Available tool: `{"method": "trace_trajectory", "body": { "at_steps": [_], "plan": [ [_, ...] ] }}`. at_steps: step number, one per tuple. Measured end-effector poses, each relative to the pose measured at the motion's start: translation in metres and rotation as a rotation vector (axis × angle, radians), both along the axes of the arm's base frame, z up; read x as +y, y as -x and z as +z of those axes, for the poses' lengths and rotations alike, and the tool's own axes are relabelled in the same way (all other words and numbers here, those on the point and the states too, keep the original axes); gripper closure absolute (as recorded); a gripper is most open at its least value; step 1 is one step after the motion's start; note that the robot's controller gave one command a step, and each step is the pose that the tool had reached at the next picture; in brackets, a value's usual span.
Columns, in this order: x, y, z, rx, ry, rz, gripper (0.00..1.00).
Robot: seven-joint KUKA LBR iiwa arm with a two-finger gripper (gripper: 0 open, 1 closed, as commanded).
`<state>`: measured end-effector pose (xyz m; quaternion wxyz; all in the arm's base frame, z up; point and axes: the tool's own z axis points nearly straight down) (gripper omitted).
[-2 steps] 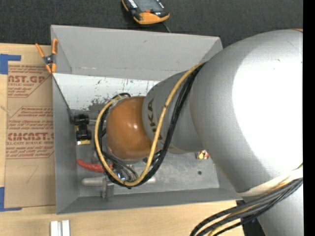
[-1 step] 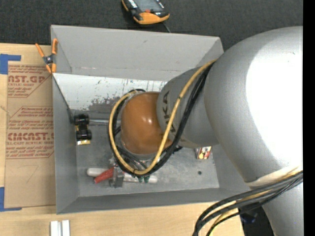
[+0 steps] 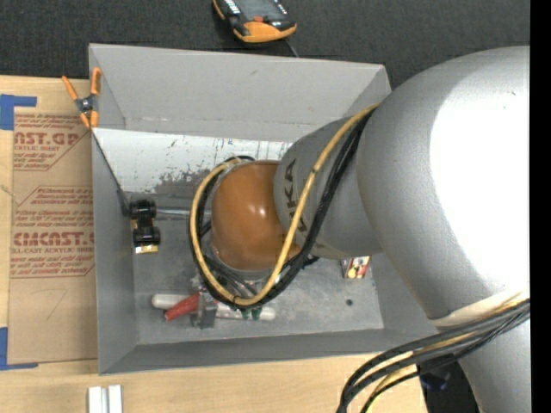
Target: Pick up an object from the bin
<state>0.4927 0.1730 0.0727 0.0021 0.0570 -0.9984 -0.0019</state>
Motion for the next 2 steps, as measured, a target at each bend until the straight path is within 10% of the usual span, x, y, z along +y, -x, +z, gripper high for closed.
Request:
{"method": "trace_trajectory", "body": {
  "at_steps": [2],
  "plan": [
    [0.0003, 0.0007, 0.0142, 0.001, -0.001, 0.000, 1.00]
  ]
}}
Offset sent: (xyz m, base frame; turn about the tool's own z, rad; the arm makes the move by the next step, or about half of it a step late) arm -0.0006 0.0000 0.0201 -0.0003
